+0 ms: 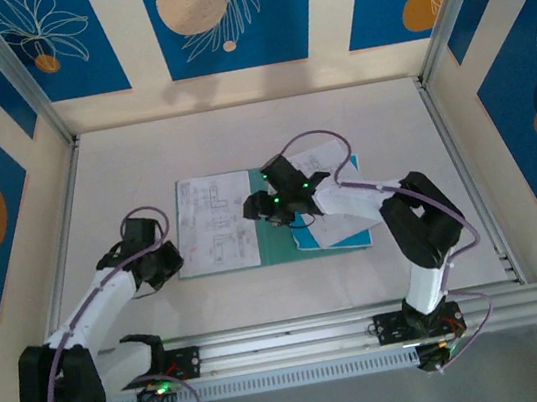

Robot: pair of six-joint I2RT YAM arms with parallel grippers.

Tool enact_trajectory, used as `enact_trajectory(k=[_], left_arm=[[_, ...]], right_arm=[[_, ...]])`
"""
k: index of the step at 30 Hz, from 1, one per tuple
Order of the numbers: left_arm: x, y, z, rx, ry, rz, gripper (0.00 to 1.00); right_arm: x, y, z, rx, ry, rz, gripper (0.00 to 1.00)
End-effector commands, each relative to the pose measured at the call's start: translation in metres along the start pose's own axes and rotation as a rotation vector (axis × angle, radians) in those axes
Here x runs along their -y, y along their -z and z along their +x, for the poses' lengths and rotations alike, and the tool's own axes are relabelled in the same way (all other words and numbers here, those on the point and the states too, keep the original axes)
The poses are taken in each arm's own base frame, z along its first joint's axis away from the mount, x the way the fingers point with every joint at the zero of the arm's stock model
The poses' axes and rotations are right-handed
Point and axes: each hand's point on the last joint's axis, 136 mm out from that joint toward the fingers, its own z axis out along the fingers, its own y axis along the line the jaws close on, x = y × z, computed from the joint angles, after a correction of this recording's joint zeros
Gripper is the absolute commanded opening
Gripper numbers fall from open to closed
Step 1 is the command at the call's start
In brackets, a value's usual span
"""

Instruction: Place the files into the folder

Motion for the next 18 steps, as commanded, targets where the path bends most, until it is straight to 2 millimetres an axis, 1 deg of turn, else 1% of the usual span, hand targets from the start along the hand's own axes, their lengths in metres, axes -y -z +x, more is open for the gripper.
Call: enact_trajectory(k=[1,4,7,9,13,18], left_arm=[[0.036,-0.002,-0.005,-0.001,-0.077,0.096,0.00],[0.045,-0.013,0.001,-0.021,-0.103,0.097,0.00],[0.054,-0.025,0.011,-0.037,-0.126,0.093,0.00],[0.059,-0.033,0.020,-0.047,-0.147,0.085,0.00],[0.057,-0.042,0.037,-0.051,-0.165,0.047,0.00],[0.040,-0.049,0.059,-0.061,-0.159,0.007,0.00]], right_arm=[[0.033,0.021,0.012,0.006,-0.125,0.109,0.54],[0.039,0.027,0.019,-0.002,-0.172,0.118,0.40],[0.046,0.026,0.027,-0.020,-0.200,0.147,0.28],[0.053,0.025,0.031,-0.031,-0.224,0.172,0.22],[0.062,0.027,0.032,-0.031,-0.258,0.194,0.19],[0.069,0.028,0.027,-0.025,-0.280,0.207,0.16]])
